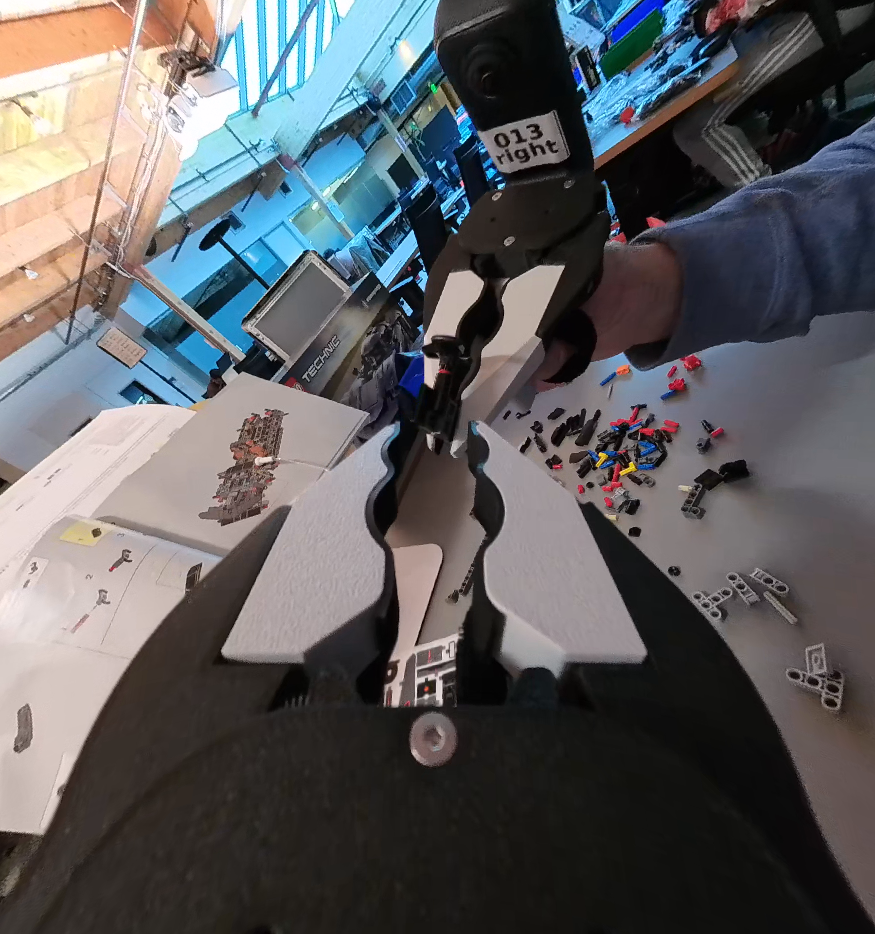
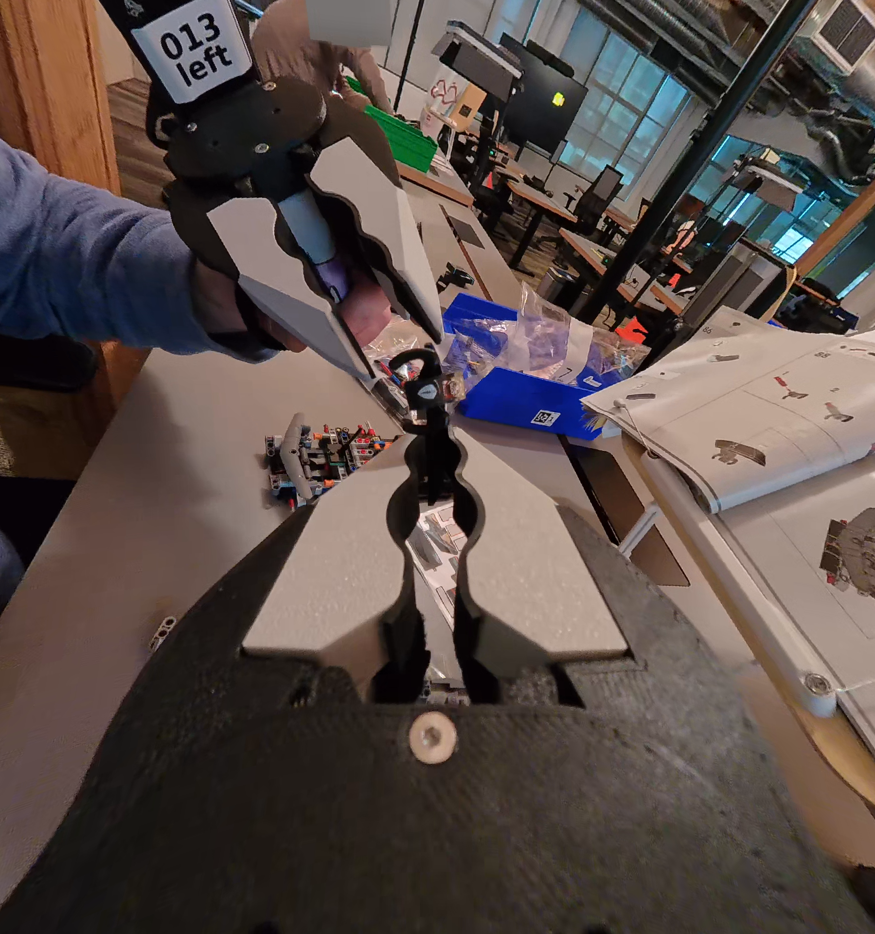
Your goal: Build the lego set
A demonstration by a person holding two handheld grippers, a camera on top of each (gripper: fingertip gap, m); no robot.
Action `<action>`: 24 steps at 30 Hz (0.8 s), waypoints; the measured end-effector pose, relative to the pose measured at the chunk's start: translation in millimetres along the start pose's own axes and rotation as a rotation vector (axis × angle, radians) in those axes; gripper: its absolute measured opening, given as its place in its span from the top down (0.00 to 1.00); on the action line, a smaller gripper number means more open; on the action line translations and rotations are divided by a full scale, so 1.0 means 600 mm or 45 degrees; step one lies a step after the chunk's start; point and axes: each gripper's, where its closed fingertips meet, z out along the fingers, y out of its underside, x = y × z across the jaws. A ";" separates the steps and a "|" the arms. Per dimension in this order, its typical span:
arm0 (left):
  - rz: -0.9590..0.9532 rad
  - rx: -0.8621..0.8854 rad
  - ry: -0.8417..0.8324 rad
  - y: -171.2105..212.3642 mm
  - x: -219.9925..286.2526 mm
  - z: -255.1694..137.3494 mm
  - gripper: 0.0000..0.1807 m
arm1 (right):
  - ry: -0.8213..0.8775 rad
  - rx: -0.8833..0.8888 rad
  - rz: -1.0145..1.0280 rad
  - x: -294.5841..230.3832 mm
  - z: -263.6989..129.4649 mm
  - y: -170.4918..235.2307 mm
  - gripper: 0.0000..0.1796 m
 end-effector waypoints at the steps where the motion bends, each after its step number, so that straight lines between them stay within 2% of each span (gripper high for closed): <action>1: -0.006 -0.004 0.001 0.001 -0.001 -0.001 0.87 | -0.009 0.003 -0.007 -0.002 0.002 -0.001 0.98; 5: -0.039 0.003 0.041 0.000 0.004 -0.003 0.87 | -0.057 0.008 -0.039 -0.013 0.013 -0.008 0.99; 9: -0.062 0.019 0.065 0.002 0.010 -0.006 0.94 | -0.118 0.015 -0.067 -0.029 0.024 -0.013 0.99; 13: -0.083 0.033 0.050 0.003 0.005 -0.014 0.94 | -0.119 0.039 -0.058 -0.028 0.030 -0.019 0.98; 18: 0.051 -0.101 -0.107 0.023 -0.022 -0.018 0.95 | 0.026 -0.030 -0.036 0.002 0.026 -0.014 0.82; 21: 0.203 -0.257 -0.186 0.041 -0.032 -0.015 0.95 | 0.185 -0.092 -0.119 0.022 0.008 -0.014 0.81; 24: 0.294 -0.351 -0.189 0.048 -0.028 -0.003 0.95 | 0.344 -0.160 -0.389 0.017 -0.004 -0.033 0.81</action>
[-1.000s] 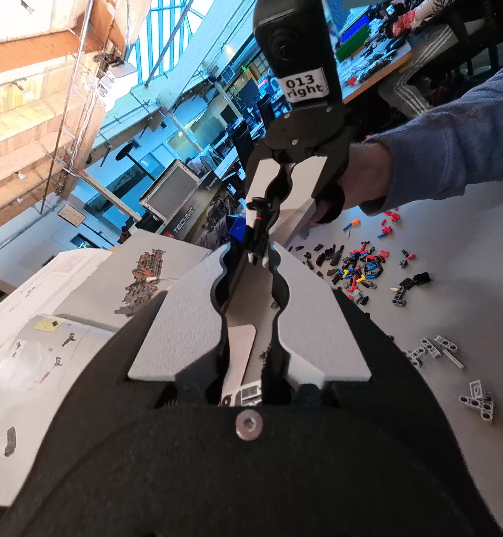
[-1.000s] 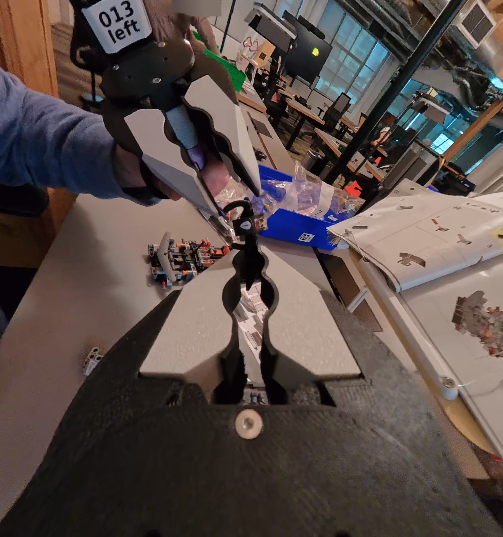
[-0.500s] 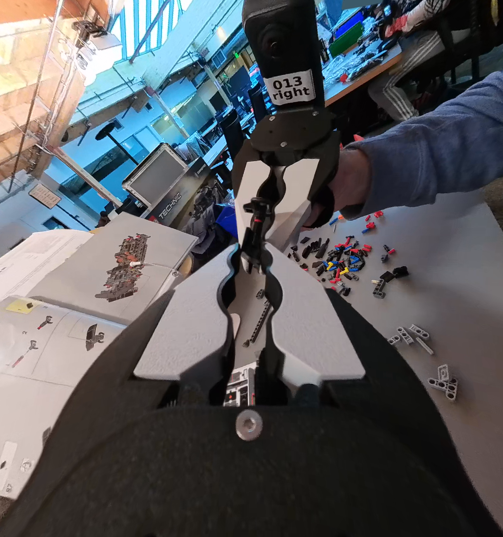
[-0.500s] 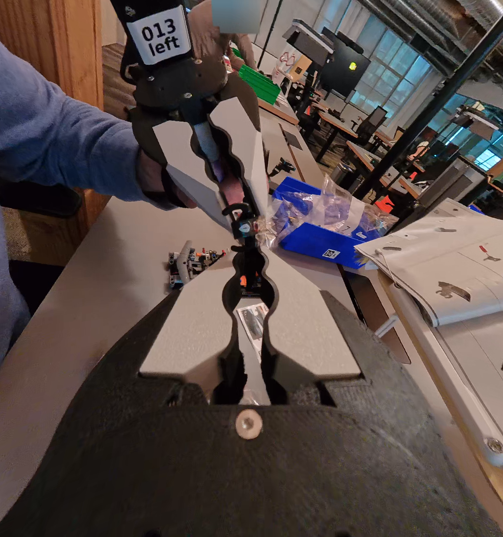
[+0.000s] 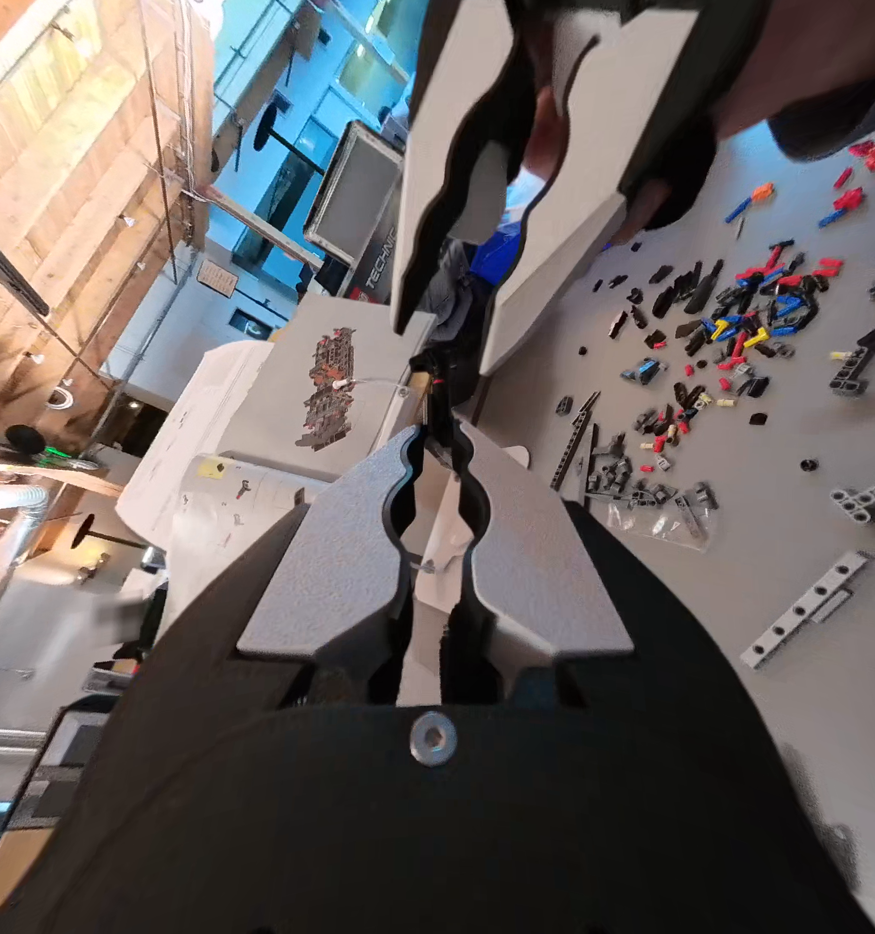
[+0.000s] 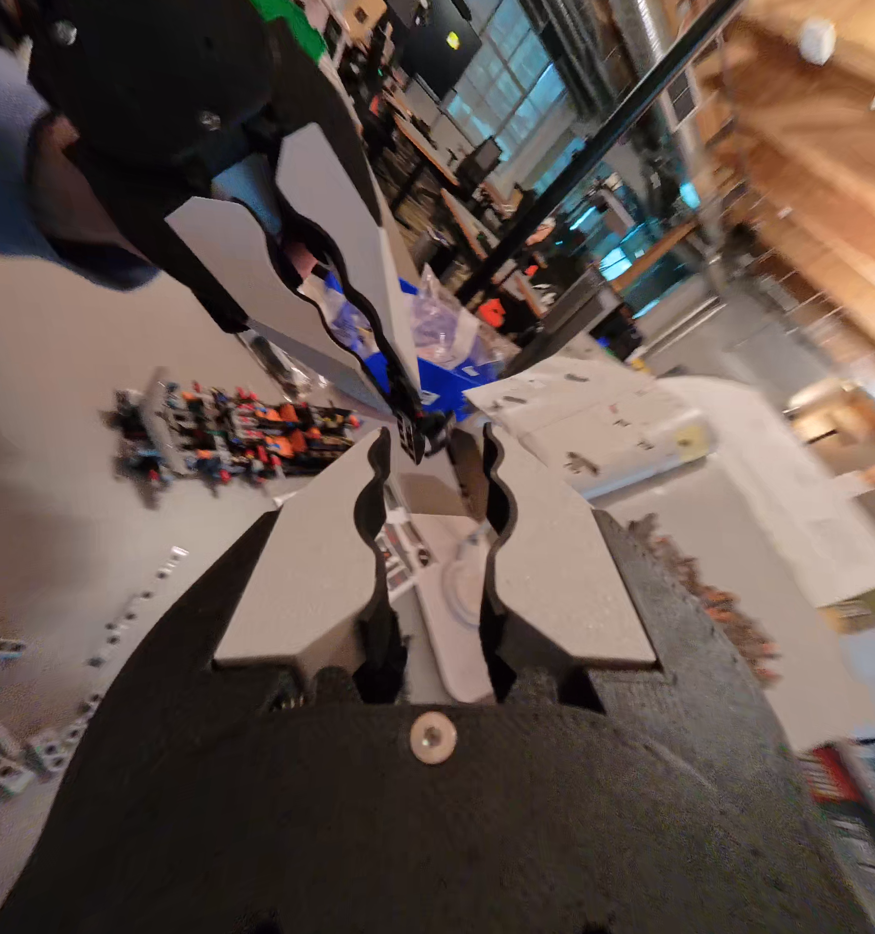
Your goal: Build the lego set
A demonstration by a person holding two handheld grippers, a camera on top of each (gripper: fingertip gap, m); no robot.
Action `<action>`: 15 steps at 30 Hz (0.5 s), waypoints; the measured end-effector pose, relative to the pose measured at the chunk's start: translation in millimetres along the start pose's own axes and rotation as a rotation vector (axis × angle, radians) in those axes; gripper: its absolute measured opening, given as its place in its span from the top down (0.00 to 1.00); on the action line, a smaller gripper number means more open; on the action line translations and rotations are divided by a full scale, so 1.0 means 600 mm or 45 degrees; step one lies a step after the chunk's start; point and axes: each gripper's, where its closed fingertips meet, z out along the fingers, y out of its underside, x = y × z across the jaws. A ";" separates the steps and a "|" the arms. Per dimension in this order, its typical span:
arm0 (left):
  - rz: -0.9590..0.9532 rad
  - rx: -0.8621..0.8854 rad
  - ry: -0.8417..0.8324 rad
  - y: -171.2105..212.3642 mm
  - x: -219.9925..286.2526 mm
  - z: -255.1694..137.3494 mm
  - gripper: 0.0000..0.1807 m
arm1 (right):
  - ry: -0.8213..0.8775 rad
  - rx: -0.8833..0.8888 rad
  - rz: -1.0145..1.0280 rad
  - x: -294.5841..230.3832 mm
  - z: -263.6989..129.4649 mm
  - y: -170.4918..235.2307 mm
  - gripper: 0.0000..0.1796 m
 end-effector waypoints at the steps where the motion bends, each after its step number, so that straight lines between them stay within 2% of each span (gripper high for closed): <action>1: 0.013 -0.004 0.001 -0.003 0.002 0.003 0.95 | 0.033 -0.022 -0.107 -0.006 -0.002 -0.008 0.83; 3: 0.048 0.008 0.010 -0.013 0.007 0.009 0.95 | 0.069 -0.077 -0.286 -0.022 0.000 -0.018 0.84; 6: 0.067 0.029 0.033 -0.027 0.011 0.012 0.95 | 0.097 -0.199 -0.416 -0.026 0.011 -0.001 0.84; 10: 0.075 0.032 0.086 -0.036 0.022 0.012 0.95 | 0.068 -0.215 -0.415 -0.029 0.013 0.010 0.88; 15: 0.111 -0.045 0.111 -0.022 0.035 0.019 0.95 | 0.052 -0.260 -0.454 -0.038 0.018 0.025 0.87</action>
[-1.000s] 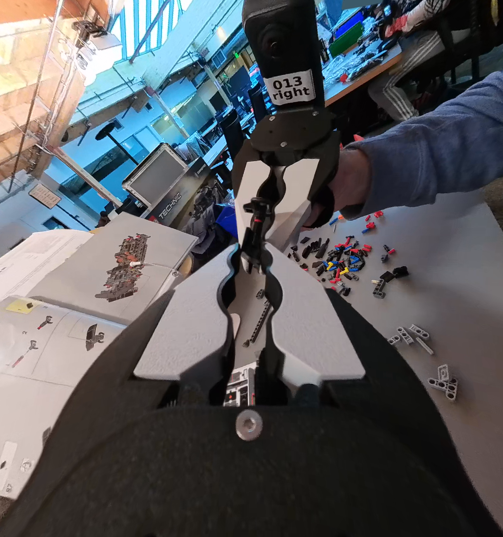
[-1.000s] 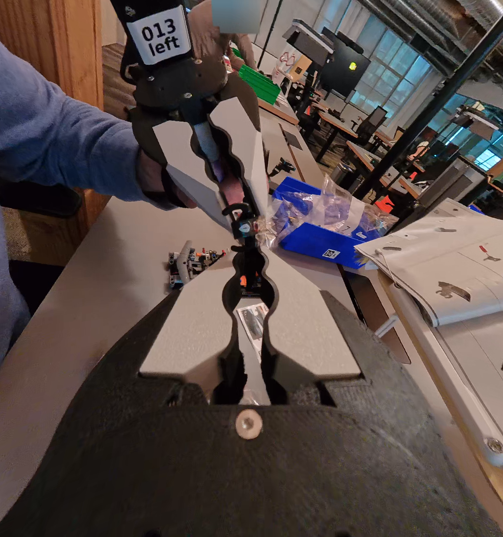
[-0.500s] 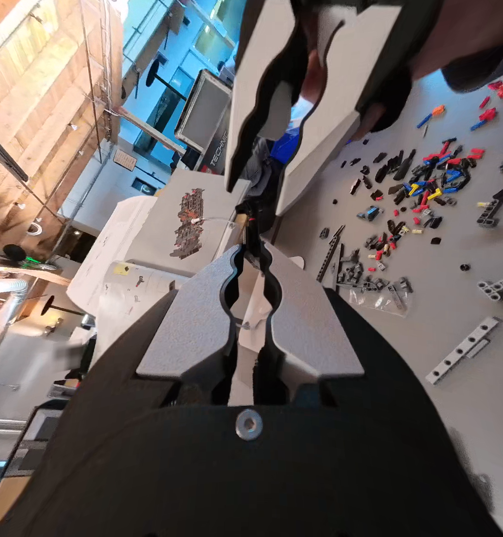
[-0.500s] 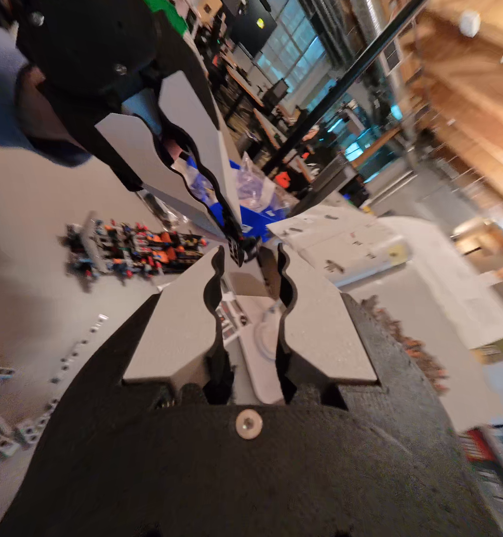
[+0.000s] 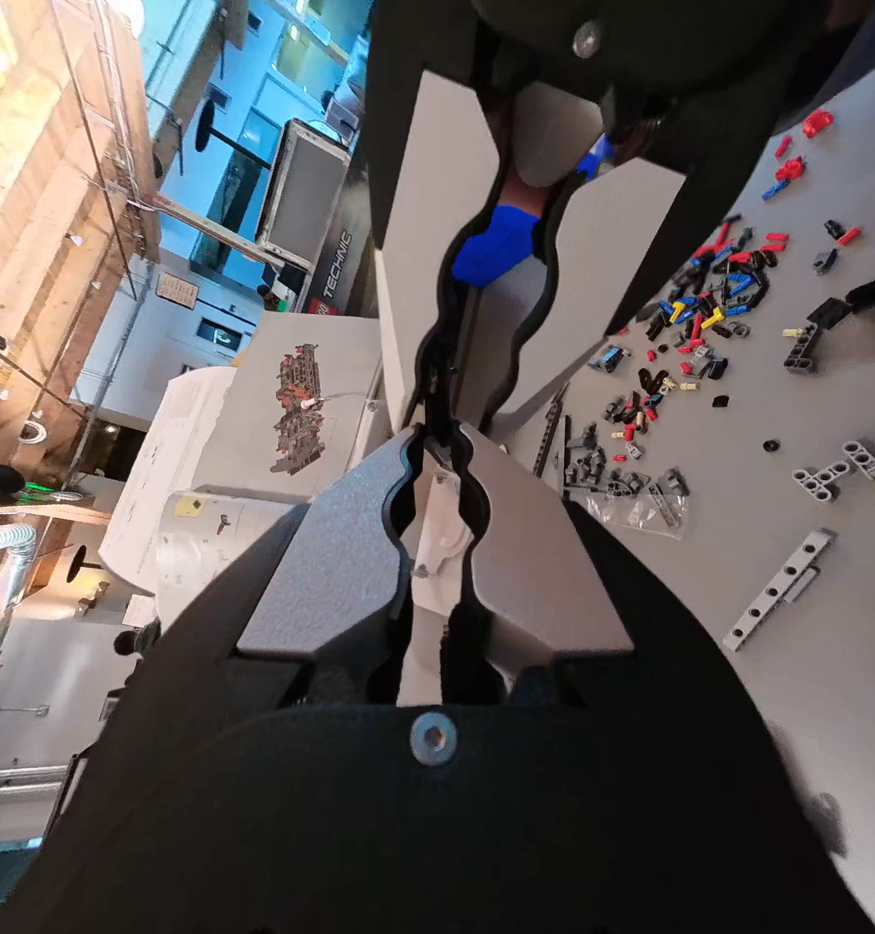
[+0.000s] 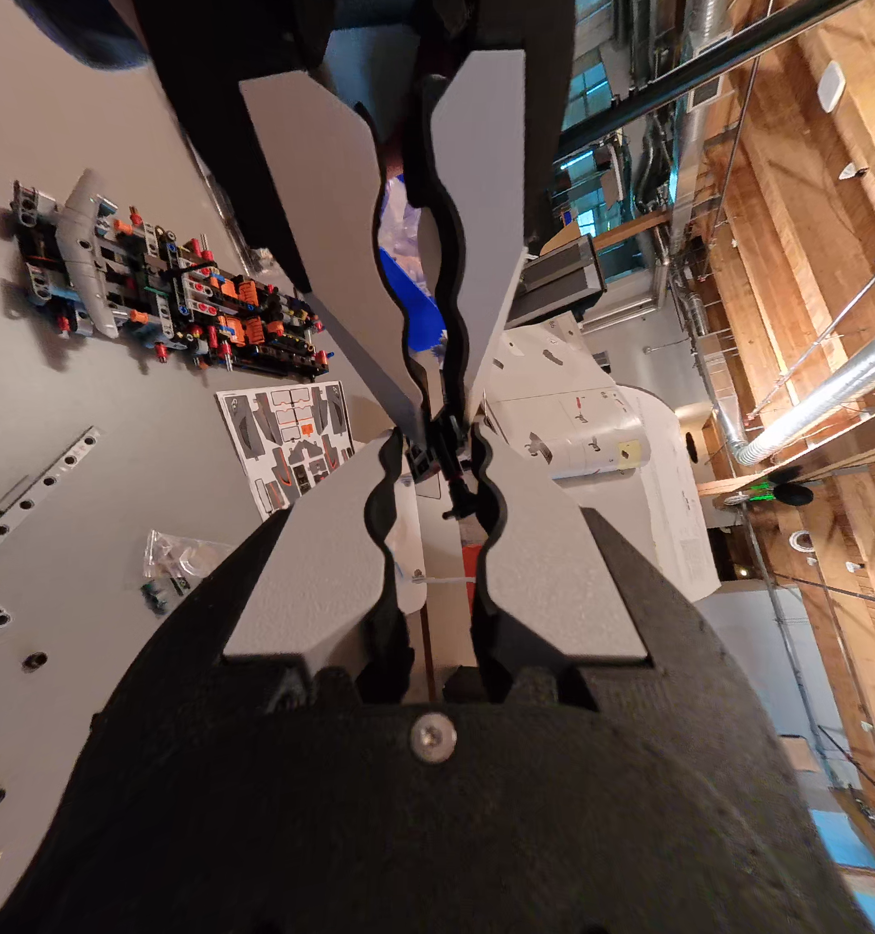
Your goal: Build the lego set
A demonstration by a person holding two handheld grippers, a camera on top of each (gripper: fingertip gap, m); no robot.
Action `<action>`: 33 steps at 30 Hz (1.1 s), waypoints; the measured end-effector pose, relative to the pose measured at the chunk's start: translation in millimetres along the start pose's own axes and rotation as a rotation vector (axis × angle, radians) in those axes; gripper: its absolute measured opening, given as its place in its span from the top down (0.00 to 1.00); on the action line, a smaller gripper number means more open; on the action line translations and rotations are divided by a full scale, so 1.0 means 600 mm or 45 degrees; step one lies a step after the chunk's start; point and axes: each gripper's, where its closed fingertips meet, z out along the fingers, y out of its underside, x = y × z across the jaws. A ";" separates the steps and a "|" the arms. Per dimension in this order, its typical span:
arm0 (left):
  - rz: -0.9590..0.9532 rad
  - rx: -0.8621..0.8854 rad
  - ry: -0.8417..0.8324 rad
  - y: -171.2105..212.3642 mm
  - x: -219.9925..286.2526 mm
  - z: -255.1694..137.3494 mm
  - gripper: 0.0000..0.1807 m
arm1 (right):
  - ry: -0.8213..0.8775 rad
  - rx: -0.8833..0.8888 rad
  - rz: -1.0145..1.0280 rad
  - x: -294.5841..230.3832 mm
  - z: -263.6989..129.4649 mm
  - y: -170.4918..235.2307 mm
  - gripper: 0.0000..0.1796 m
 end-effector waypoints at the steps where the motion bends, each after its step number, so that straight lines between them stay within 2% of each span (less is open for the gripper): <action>1: 0.009 -0.009 0.010 0.001 0.003 0.001 0.96 | 0.003 -0.007 -0.010 -0.003 0.002 0.001 0.87; 13: 0.057 -0.084 0.021 0.012 0.009 0.009 0.95 | -0.046 -0.002 0.018 -0.011 -0.004 -0.003 0.85; 20: 0.008 -0.067 0.029 0.014 0.006 0.007 0.95 | -0.128 0.052 0.148 -0.012 -0.010 -0.012 0.84; 33: 0.032 -0.046 0.029 0.007 0.004 0.008 0.96 | -0.114 0.004 0.171 -0.004 -0.013 0.007 0.91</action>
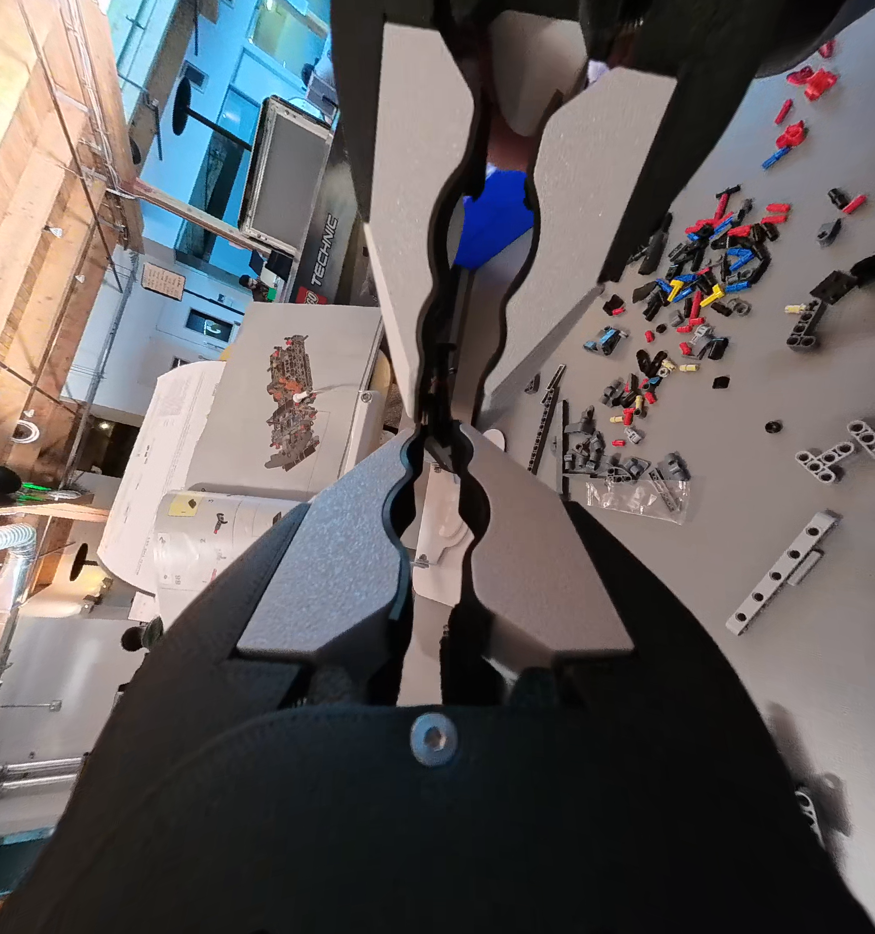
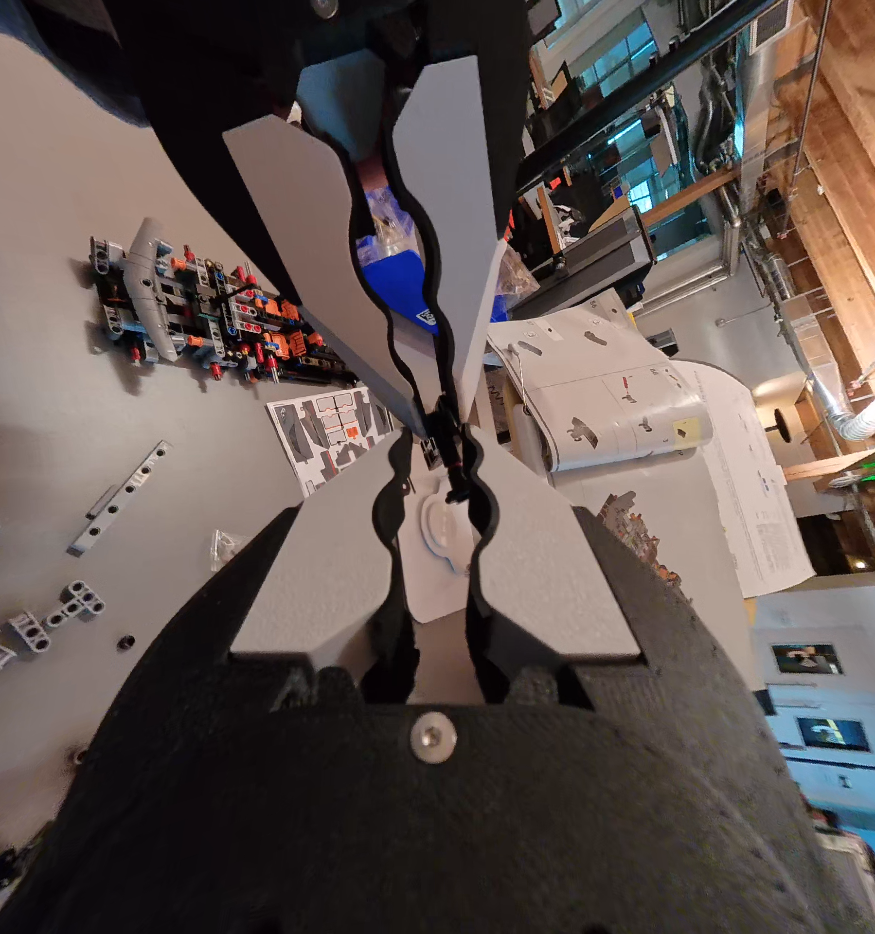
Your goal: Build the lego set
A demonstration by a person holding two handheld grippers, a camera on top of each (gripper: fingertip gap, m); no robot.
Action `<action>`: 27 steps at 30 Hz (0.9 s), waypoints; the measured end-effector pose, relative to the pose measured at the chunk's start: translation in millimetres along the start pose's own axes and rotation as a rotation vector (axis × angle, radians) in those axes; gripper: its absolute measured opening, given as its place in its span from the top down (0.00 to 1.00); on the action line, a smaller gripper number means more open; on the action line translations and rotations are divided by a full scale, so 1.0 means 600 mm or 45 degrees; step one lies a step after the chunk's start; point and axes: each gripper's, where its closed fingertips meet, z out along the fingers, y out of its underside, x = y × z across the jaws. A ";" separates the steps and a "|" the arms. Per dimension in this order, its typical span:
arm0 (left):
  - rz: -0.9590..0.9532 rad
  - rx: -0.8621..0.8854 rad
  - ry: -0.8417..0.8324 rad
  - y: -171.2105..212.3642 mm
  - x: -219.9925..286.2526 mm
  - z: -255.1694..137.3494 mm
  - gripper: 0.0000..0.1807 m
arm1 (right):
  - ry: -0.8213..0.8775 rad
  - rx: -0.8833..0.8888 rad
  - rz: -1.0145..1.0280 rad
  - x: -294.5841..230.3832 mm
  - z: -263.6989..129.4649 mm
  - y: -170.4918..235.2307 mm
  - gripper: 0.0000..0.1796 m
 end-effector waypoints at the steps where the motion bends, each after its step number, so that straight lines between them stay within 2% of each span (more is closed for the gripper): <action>1: 0.007 -0.003 0.002 0.000 0.001 0.001 0.95 | 0.015 -0.015 -0.029 0.001 0.000 0.003 0.92; 12: 0.107 -0.009 0.074 -0.002 0.024 0.023 0.96 | -0.031 -0.044 -0.053 -0.014 -0.005 0.034 0.94; 27: 0.015 0.013 0.062 0.008 0.036 0.023 0.95 | -0.085 0.099 0.062 -0.026 0.001 0.039 0.96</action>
